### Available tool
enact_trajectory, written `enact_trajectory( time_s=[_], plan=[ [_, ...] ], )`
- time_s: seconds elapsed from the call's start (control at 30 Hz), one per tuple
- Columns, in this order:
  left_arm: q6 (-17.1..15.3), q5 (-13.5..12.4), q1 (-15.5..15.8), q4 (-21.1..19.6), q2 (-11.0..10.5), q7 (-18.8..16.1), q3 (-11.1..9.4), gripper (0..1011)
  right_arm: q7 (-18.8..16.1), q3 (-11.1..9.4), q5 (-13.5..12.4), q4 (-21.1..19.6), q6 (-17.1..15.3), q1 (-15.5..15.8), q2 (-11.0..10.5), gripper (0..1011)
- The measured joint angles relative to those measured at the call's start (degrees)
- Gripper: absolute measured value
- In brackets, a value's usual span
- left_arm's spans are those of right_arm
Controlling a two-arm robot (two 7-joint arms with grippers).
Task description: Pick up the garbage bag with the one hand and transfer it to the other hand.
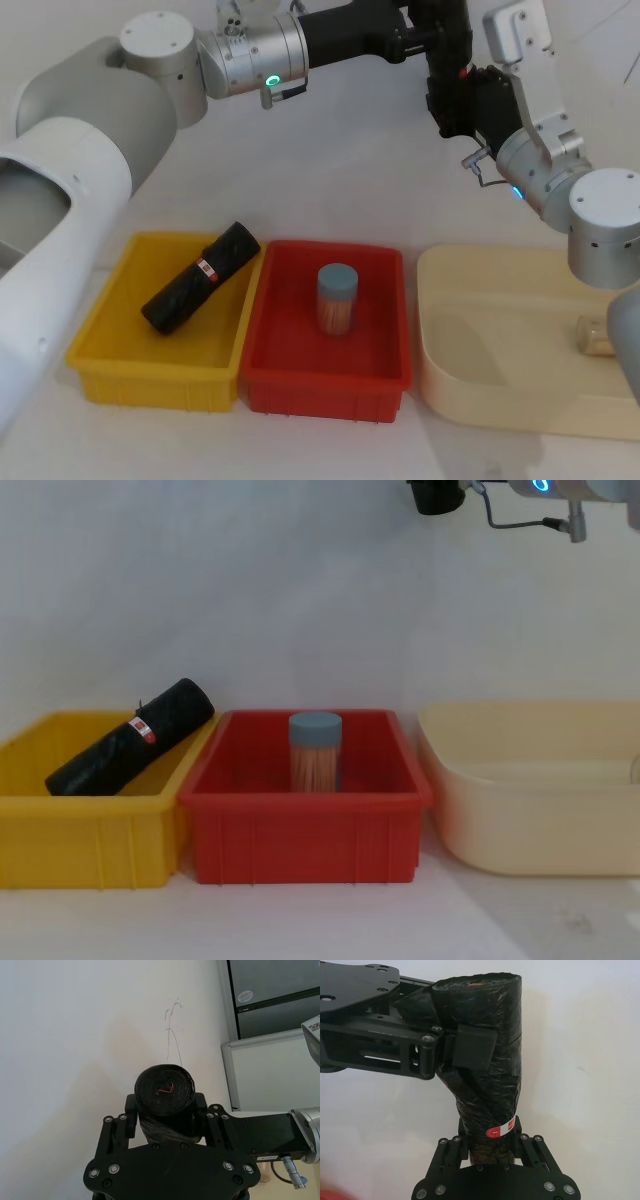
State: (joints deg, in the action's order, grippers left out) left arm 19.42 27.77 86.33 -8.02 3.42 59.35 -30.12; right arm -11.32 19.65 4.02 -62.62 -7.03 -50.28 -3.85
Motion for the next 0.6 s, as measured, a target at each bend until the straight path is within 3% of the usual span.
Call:
enact_trajectory(
  time_s=[0.43, 0.6],
  plan=[
    [0.0, 0.0, 0.0, 0.0, 0.0, 0.0, 0.0, 1001, 1.4, -0.9, 0.7, -0.6, -0.9, 0.3, -0.2, 467],
    [0.0, 0.0, 0.0, 0.0, 0.0, 0.0, 0.0, 1001, 2.8, -1.8, 1.0, -1.5, -2.0, 0.8, -0.6, 467]
  ],
)
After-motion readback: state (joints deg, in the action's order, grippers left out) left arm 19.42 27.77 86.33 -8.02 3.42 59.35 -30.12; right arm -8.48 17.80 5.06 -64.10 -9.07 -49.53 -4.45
